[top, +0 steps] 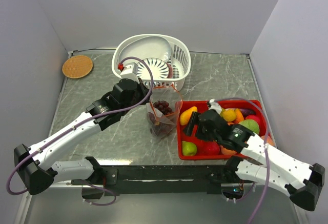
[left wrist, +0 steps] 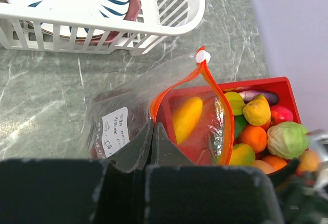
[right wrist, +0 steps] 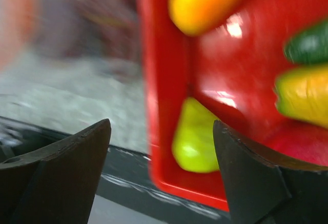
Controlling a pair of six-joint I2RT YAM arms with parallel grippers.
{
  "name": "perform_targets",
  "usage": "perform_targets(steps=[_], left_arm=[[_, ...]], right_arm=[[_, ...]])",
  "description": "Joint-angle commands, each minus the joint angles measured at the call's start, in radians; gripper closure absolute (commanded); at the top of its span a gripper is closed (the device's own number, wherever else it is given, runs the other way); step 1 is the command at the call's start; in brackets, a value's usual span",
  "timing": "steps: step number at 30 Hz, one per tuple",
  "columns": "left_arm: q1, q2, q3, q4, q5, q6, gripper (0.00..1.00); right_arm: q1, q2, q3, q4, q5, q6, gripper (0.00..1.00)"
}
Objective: Place the food in the zip-top bag and seal the zipper
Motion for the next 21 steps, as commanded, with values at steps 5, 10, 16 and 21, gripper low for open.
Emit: perform_targets(steps=[5,10,16,21], left_arm=[[0.004,-0.021,0.008,0.047,-0.009,0.011,0.99],[0.006,-0.014,0.01,0.042,-0.017,0.014,0.99],[0.007,-0.007,0.007,0.045,-0.015,0.012,0.99],[0.007,-0.002,0.004,0.048,-0.014,0.009,0.99]], right_arm=[[0.089,0.121,-0.048,-0.021,-0.032,0.045,0.13],[0.103,0.144,-0.079,-0.022,-0.023,0.045,0.16],[0.106,0.115,-0.106,-0.038,-0.017,0.05,0.23],[0.106,0.133,-0.12,-0.032,-0.039,0.023,0.25]])
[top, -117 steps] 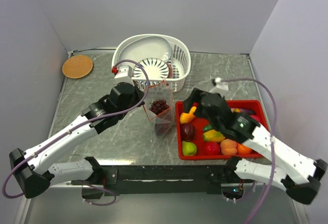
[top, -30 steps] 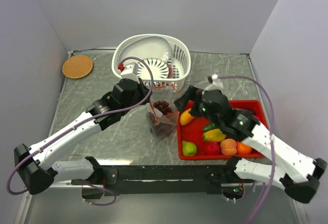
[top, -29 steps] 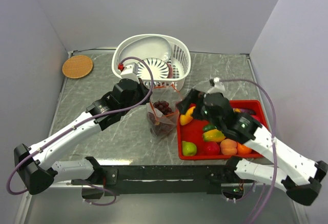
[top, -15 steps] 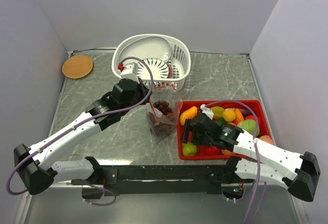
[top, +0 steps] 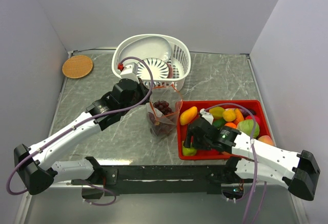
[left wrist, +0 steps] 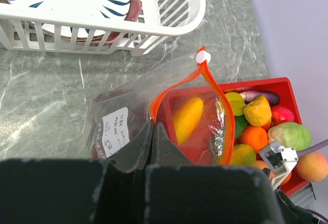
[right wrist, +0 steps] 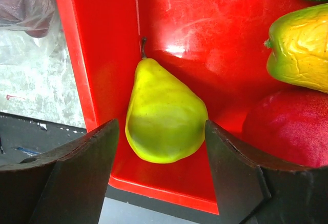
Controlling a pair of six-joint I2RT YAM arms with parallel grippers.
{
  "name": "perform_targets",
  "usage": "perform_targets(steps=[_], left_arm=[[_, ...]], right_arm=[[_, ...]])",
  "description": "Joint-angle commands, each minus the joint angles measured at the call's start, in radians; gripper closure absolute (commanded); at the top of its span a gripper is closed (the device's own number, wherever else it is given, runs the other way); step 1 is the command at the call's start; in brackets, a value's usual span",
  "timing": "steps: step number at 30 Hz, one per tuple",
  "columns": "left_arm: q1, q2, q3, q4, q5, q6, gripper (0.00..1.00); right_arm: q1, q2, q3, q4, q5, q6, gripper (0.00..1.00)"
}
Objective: Place the food in the zip-top bag and seal the zipper
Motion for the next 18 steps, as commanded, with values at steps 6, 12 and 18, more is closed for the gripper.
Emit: perform_targets(steps=[6,12,18], left_arm=[[0.007,-0.001,-0.001,0.05,-0.011,0.001,0.99],[0.007,0.002,-0.005,0.05,-0.015,0.001,0.99],[0.007,0.007,-0.004,0.057,-0.014,-0.002,0.99]], right_arm=[[0.006,0.049,-0.019,0.027,-0.023,-0.046,0.23],[0.008,0.094,-0.023,0.047,-0.051,-0.069,0.17],[0.008,0.106,-0.008,0.06,-0.051,-0.069,0.27]])
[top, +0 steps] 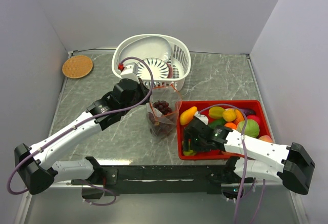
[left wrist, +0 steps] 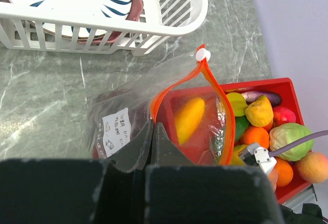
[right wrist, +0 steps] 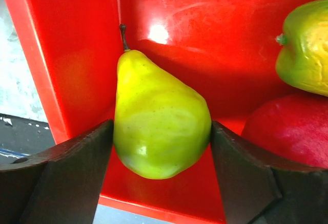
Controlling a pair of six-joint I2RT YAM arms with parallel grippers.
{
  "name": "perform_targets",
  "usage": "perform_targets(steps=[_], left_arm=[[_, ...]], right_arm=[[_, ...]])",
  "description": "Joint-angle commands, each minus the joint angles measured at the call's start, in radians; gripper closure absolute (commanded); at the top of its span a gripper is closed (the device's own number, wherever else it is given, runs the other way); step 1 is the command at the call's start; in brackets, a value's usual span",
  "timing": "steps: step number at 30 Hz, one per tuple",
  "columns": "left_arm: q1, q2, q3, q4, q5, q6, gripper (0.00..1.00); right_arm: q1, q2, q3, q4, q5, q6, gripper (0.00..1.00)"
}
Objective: Place the food in the zip-top bag and seal the zipper
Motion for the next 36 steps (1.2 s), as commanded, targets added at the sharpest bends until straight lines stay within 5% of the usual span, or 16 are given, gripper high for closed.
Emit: perform_targets(steps=[1,7,13,26,36], left_arm=[[0.004,0.001,0.001,0.052,-0.013,-0.001,0.99],[0.004,-0.003,-0.002,0.052,-0.016,-0.002,0.99],[0.004,-0.003,0.001,0.053,-0.012,-0.002,0.99],[0.004,0.025,0.004,0.076,0.028,-0.031,0.99],[0.004,0.005,0.007,0.076,0.048,-0.04,0.99]], right_arm=[[0.008,-0.01,0.016,0.023,0.018,-0.005,0.32],[0.006,-0.079,0.145,-0.119,0.139,0.007,0.59],[0.003,-0.145,0.352,-0.236,0.342,-0.002,0.63],[-0.008,0.133,0.748,0.046,0.362,-0.172,0.63],[-0.077,0.261,0.755,0.115,0.27,-0.178,0.08]])
